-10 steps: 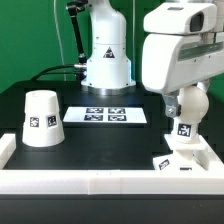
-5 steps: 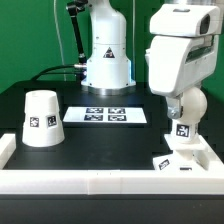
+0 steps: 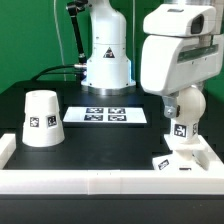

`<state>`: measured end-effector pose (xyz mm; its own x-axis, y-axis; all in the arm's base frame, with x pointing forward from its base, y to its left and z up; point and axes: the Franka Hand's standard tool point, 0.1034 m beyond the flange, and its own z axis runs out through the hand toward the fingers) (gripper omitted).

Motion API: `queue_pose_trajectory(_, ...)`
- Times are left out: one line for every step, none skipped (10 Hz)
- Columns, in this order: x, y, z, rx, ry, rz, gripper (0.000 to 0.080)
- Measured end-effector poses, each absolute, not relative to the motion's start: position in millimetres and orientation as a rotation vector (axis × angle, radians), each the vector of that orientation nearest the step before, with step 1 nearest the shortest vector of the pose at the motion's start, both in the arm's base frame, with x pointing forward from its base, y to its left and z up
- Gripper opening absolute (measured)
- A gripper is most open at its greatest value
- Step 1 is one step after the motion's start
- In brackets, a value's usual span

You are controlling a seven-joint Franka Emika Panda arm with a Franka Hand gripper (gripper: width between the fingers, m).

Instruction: Assemble lamp

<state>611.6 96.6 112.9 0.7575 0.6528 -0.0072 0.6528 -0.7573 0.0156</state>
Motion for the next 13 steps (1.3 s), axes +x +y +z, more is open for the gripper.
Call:
queue_pose_trajectory(611.2, 97.3, 112.7, 2.978, 0.944, -0.002, 0.0576)
queue_pose_trajectory(611.0, 98.1, 112.6, 3.024, 0.787, -0.002, 0.0577)
queue_pose_trajectory(610.4, 98.5, 112.5, 3.067, 0.597, -0.006, 0.0577)
queue_pose_trajectory(609.6, 98.7, 112.5, 3.093, 0.455, -0.013, 0.0577)
queue_pose_trajectory(608.1, 98.9, 112.8, 3.117, 0.252, -0.033, 0.0577)
queue_pose_trajectory(608.0, 99.0, 112.8, 3.124, 0.122, -0.033, 0.0577)
queue_pose_trajectory(607.7, 99.1, 112.3, 3.126, 0.036, -0.033, 0.0577)
queue_pose_trajectory(607.4, 99.4, 112.0, 3.125, -0.046, -0.033, 0.0577)
queue_pose_trajectory(607.2, 99.8, 111.8, 3.120, -0.165, -0.032, 0.0577)
queue_pose_trajectory(607.1, 99.8, 111.7, 3.116, -0.221, -0.032, 0.0577)
queue_pose_trajectory(606.8, 100.6, 111.5, 3.105, -0.360, -0.033, 0.0577)
queue_pose_trajectory(606.5, 100.5, 111.0, 3.091, -0.505, -0.035, 0.0577)
queue_pose_trajectory(607.1, 99.5, 111.2, 3.068, -0.733, -0.038, 0.0578)
